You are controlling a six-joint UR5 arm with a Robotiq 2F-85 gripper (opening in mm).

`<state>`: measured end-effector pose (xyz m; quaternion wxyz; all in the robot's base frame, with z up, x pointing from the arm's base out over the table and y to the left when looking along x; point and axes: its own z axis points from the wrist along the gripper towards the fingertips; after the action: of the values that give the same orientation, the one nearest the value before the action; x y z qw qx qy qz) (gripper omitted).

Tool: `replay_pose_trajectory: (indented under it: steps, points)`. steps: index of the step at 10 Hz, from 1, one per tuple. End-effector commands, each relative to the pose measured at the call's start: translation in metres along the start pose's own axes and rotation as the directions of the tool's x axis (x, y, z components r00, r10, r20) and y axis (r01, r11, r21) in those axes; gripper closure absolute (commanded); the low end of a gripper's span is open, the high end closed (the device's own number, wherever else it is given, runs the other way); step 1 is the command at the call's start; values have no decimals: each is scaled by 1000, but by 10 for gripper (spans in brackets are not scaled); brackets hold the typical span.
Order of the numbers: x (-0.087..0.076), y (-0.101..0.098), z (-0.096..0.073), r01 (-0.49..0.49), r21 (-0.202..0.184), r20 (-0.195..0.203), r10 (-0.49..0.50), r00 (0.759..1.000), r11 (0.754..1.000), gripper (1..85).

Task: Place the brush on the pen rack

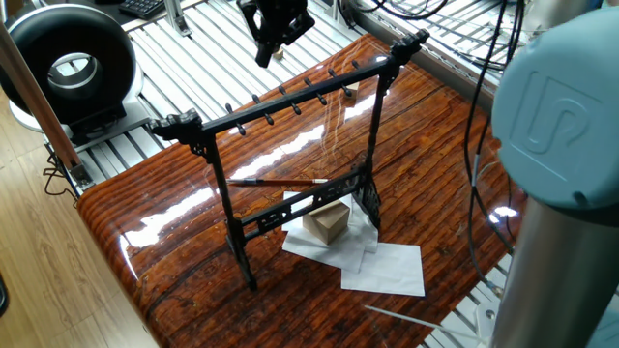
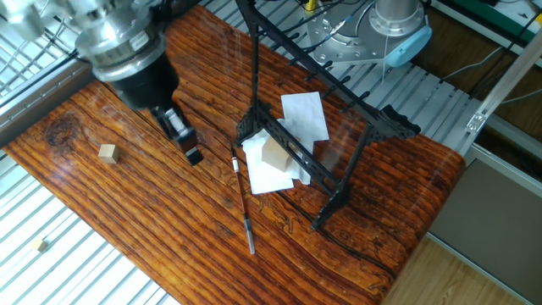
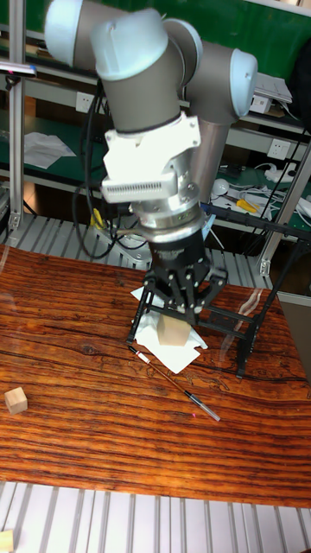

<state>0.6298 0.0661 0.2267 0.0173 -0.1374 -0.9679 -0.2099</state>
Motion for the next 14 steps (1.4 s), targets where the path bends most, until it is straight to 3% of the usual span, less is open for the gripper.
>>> replay_pose_trajectory:
  steps: [1,3,4,6,7,8,11,12,14]
  points:
    - [-16,-24,-3,61,41,9,-61,998,997,750]
    - [-24,-46,-3,113,69,24,-115,993,991,750]
    - [-27,-60,-3,144,106,26,-147,989,984,753]
    - [-45,-95,-8,199,254,53,-219,974,947,847]
    - [-42,-108,-9,212,301,22,-229,973,930,847]
    - [-47,-119,-8,210,333,20,-229,973,919,847]
    - [-54,-135,4,143,321,26,-160,987,936,847]
    - [-48,-151,8,122,332,2,-130,991,935,847]
    - [-40,-174,18,128,295,-19,-128,992,947,847]
